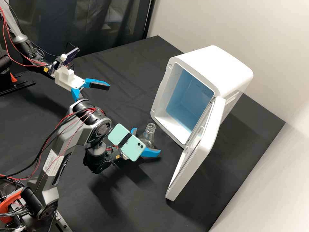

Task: Take the flask out of the incubator

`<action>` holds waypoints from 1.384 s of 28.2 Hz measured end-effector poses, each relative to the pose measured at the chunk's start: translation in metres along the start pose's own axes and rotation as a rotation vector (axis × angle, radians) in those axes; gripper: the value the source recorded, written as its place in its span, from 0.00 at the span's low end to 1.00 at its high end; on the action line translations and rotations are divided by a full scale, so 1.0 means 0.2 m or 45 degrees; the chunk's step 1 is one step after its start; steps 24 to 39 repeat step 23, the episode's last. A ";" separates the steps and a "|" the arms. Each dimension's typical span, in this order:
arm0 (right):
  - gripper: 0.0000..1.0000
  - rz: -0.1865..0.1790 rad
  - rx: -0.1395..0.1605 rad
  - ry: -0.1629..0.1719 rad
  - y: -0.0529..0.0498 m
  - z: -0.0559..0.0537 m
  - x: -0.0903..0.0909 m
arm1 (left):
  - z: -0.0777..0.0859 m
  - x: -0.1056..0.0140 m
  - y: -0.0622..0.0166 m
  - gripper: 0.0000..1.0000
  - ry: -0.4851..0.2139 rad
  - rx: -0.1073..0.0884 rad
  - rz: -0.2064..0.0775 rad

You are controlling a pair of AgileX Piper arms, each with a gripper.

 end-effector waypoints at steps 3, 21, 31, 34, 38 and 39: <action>1.00 -0.004 -0.001 0.002 0.00 0.00 -0.01 | 0.00 0.00 0.000 1.00 0.000 -0.001 0.000; 1.00 0.014 -0.014 0.015 0.01 -0.05 -0.08 | 0.01 0.00 -0.003 1.00 -0.004 0.016 -0.008; 1.00 0.014 -0.014 0.015 0.01 -0.05 -0.08 | 0.02 0.00 -0.003 1.00 -0.013 0.002 -0.008; 1.00 0.014 -0.014 0.015 0.01 -0.05 -0.08 | 0.02 0.00 -0.003 1.00 -0.013 0.002 -0.008; 1.00 0.014 -0.014 0.015 0.01 -0.05 -0.08 | 0.02 0.00 -0.003 1.00 -0.013 0.002 -0.008; 1.00 0.014 -0.014 0.015 0.01 -0.05 -0.08 | 0.02 0.00 -0.003 1.00 -0.013 0.002 -0.008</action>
